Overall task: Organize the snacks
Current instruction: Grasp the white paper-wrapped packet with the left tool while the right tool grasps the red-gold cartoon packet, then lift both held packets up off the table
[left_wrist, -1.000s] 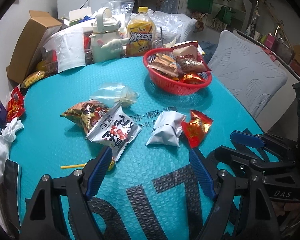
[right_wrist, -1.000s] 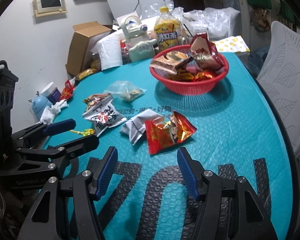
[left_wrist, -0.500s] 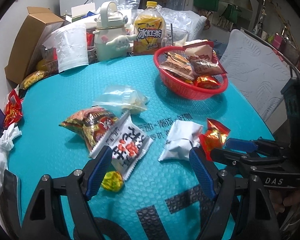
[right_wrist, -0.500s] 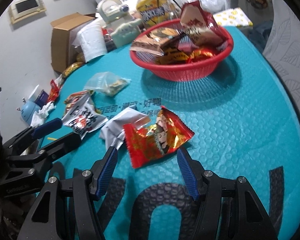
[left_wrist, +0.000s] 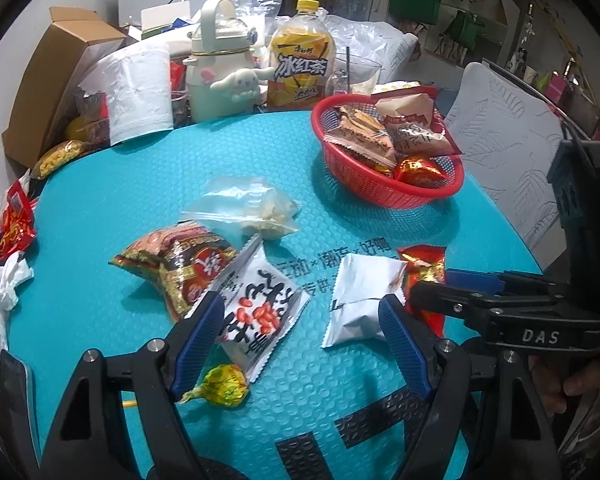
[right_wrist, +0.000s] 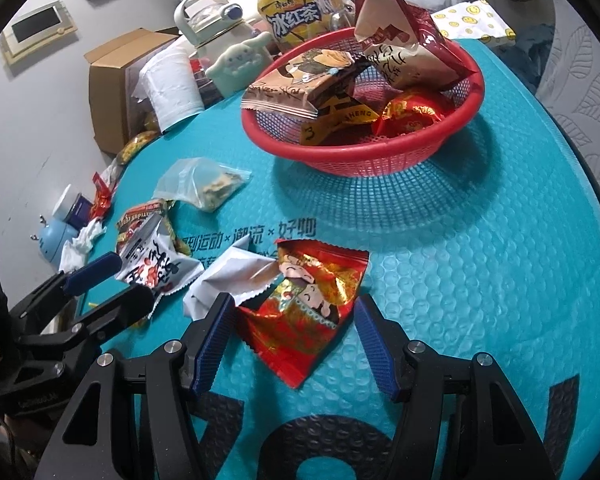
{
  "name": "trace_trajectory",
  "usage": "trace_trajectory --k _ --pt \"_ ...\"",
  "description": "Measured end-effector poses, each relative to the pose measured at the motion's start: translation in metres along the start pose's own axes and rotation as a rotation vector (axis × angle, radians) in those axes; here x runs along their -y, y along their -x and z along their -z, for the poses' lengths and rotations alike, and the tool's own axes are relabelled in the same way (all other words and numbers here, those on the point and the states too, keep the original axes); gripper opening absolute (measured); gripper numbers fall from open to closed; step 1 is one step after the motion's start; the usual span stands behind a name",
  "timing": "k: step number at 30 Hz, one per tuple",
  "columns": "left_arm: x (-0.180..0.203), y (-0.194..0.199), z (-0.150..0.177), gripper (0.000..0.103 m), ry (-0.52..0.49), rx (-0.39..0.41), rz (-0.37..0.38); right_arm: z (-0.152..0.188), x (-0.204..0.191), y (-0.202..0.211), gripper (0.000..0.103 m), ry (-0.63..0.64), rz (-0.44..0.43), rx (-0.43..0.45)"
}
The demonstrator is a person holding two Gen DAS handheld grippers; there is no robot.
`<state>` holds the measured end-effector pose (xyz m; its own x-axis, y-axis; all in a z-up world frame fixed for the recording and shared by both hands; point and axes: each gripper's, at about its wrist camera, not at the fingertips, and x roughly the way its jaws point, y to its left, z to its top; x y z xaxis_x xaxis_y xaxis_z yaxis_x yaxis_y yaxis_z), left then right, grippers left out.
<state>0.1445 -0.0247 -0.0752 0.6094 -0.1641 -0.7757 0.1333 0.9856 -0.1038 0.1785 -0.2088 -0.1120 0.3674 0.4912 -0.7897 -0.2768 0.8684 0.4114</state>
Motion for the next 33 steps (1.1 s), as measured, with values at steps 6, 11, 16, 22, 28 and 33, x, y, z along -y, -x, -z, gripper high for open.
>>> trace_trajectory --k 6,11,16,22,28,33 --pt "0.007 -0.008 -0.001 0.079 -0.018 -0.018 0.006 -0.001 -0.001 -0.003 0.054 0.033 0.028 0.024" --pt "0.014 -0.014 0.000 0.079 -0.027 -0.030 0.036 0.004 -0.001 -0.002 0.038 0.081 0.067 0.032" --pt "0.024 -0.022 0.000 0.079 -0.040 -0.049 0.080 0.008 0.008 0.005 0.038 0.075 0.060 0.038" --pt "0.033 -0.041 -0.002 0.067 -0.043 -0.093 0.107 0.015 0.016 0.013 0.038 0.078 0.047 0.033" --pt "0.036 -0.053 -0.003 0.046 -0.051 -0.130 0.064 0.018 0.024 0.018 0.038 0.066 0.033 0.034" --pt "0.039 -0.048 0.002 0.044 -0.039 -0.148 0.118 0.020 0.023 0.020 0.038 0.062 0.034 0.031"
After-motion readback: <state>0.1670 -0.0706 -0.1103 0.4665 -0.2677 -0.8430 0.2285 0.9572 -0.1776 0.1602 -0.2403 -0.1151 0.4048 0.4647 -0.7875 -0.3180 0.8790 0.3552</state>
